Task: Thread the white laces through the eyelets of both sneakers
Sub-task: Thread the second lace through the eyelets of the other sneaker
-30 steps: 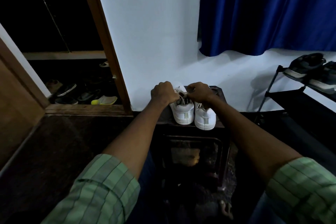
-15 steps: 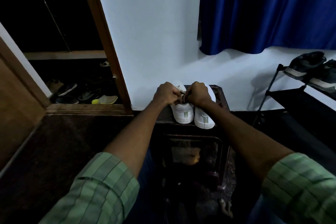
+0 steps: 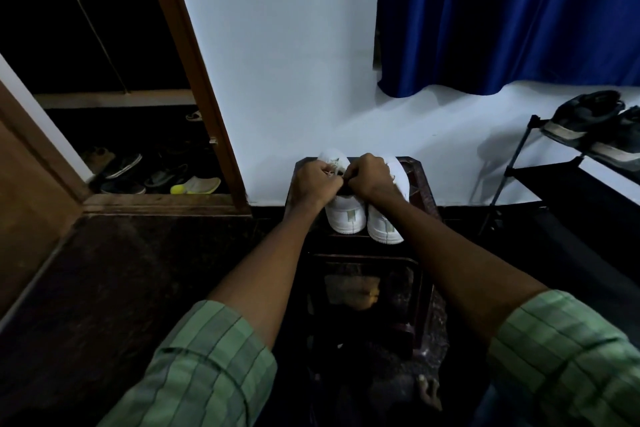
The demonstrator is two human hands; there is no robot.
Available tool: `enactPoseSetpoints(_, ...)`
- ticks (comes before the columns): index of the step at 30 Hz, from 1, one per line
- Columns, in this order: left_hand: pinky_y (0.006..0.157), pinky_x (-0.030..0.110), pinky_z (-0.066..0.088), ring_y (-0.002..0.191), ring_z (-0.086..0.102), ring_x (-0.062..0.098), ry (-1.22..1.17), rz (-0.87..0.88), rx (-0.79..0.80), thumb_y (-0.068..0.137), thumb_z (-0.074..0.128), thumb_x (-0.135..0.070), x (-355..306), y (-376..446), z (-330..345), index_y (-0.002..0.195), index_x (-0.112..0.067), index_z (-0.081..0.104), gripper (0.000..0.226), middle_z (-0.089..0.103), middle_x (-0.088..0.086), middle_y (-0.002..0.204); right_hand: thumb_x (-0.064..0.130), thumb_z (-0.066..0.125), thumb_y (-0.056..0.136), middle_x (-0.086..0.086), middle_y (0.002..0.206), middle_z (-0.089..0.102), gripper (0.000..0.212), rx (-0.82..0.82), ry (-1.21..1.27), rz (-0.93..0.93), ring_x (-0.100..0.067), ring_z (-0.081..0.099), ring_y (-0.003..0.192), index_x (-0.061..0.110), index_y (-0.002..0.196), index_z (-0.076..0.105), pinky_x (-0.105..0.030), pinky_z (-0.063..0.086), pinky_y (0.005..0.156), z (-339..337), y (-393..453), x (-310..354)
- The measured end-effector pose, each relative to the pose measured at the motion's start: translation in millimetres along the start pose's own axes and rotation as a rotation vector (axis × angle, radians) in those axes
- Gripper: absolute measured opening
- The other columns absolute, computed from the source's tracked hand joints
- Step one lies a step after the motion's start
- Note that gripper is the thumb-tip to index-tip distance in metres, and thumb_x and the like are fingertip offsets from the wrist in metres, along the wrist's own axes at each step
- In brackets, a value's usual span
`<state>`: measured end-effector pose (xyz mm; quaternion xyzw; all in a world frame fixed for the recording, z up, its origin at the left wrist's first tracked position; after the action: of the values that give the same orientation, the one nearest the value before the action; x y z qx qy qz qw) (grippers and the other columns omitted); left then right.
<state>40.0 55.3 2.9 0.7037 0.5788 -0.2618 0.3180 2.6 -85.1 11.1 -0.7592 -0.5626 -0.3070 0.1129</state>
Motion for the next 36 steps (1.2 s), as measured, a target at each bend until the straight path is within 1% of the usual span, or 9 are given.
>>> enactPoseSetpoints(8,0.073,0.022,0.042,0.109,0.07,0.026,0.011,0.0,-0.001,0.087,0.081,-0.029,-2.9,3.7,-0.2,0.111,-0.02,0.082,0.025,0.077,0.004,0.117,0.012,0.076,0.084,-0.014,0.097,0.078,0.016,0.17,-0.167,-0.085,-0.03,0.071,0.094,0.012,0.098,0.084,-0.03,0.048,0.072,0.4,-1.3,9.5)
enactPoseSetpoints(11,0.08,0.027,0.051,0.109,0.071,0.028,0.122,0.065,0.009,0.086,0.078,-0.026,-10.8,2.7,0.9,0.107,-0.018,0.082,0.023,0.077,0.006,0.114,0.015,0.064,0.076,-0.013,0.082,0.075,0.018,-0.083,-0.085,-0.022,-0.031,0.07,0.082,0.012,0.08,0.081,-0.03,0.045,0.063,-24.8,-19.0,-1.6)
enactPoseSetpoints(14,0.079,0.023,0.052,0.103,0.073,0.025,0.145,0.101,-0.003,0.084,0.078,-0.021,-8.5,0.7,-1.5,0.102,-0.019,0.084,0.019,0.079,0.005,0.106,0.035,0.061,0.08,-0.015,0.098,0.072,0.03,-0.227,-0.224,0.046,-0.037,0.068,0.096,0.014,0.096,0.076,-0.039,0.055,0.078,-39.5,-49.7,-9.7)
enactPoseSetpoints(17,0.065,0.007,0.041,0.096,0.074,0.019,0.041,0.111,0.043,0.083,0.08,-0.018,-4.1,-4.5,3.3,0.104,-0.016,0.083,0.021,0.08,0.003,0.101,0.06,0.058,0.086,-0.012,0.126,0.068,0.056,0.004,-0.235,0.149,-0.036,0.059,0.124,0.023,0.128,0.059,-0.048,0.041,0.104,-23.9,-68.9,-19.1)
enactPoseSetpoints(20,0.054,-0.001,0.038,0.085,0.07,0.015,-0.067,0.158,0.111,0.087,0.082,-0.013,-5.2,-9.0,8.1,0.108,-0.004,0.08,0.024,0.079,0.011,0.102,0.071,0.05,0.091,-0.011,0.142,0.061,0.069,0.168,-0.288,0.109,-0.04,0.04,0.142,0.034,0.148,0.044,-0.053,0.024,0.113,-9.1,-79.0,-15.1)
enactPoseSetpoints(27,0.061,0.0,0.042,0.091,0.063,0.014,-0.049,0.19,0.207,0.086,0.069,0.011,-2.9,-5.9,10.9,0.115,0.008,0.074,0.03,0.075,0.018,0.111,0.069,0.065,0.081,-0.013,0.129,0.065,0.061,0.223,-0.417,0.048,-0.041,0.048,0.135,0.033,0.129,0.057,-0.055,0.027,0.111,-3.7,-78.3,-9.4)
enactPoseSetpoints(30,0.072,0.005,0.05,0.085,0.067,0.011,-0.054,0.2,0.271,0.087,0.076,-0.005,-1.1,-0.8,15.6,0.105,-0.005,0.08,0.019,0.078,0.011,0.107,0.065,0.068,0.083,-0.008,0.137,0.062,0.063,0.219,-0.531,0.07,-0.037,0.048,0.135,0.037,0.138,0.055,-0.054,0.022,0.113,-4.0,-81.2,-5.1)
enactPoseSetpoints(33,0.09,0.025,0.059,0.09,0.072,0.006,0.014,0.155,0.266,0.074,0.071,-0.044,12.2,23.9,23.6,0.072,-0.039,0.08,0.01,0.08,-0.009,0.097,0.062,0.065,0.088,-0.003,0.133,0.064,0.053,0.203,-0.591,0.133,-0.032,0.048,0.134,0.034,0.133,0.057,-0.052,0.02,0.11,0.1,-79.8,1.9)
enactPoseSetpoints(36,0.097,0.032,0.057,0.104,0.072,0.011,0.051,0.132,0.264,0.069,0.061,-0.046,14.5,32.8,24.5,0.07,-0.038,0.078,0.019,0.08,-0.011,0.104,0.05,0.068,0.09,-0.006,0.135,0.064,0.051,0.228,-0.437,0.175,-0.031,0.056,0.129,0.026,0.134,0.059,-0.047,0.04,0.105,3.7,-75.7,1.8)
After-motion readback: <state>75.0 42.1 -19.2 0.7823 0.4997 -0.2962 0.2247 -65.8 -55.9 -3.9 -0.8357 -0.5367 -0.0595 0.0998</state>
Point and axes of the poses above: each hand's wrist, its own y-axis towards the middle knuckle, its own z-axis out of the palm, x = y × z, the point moved 5 cm from there along y, towards the middle knuckle
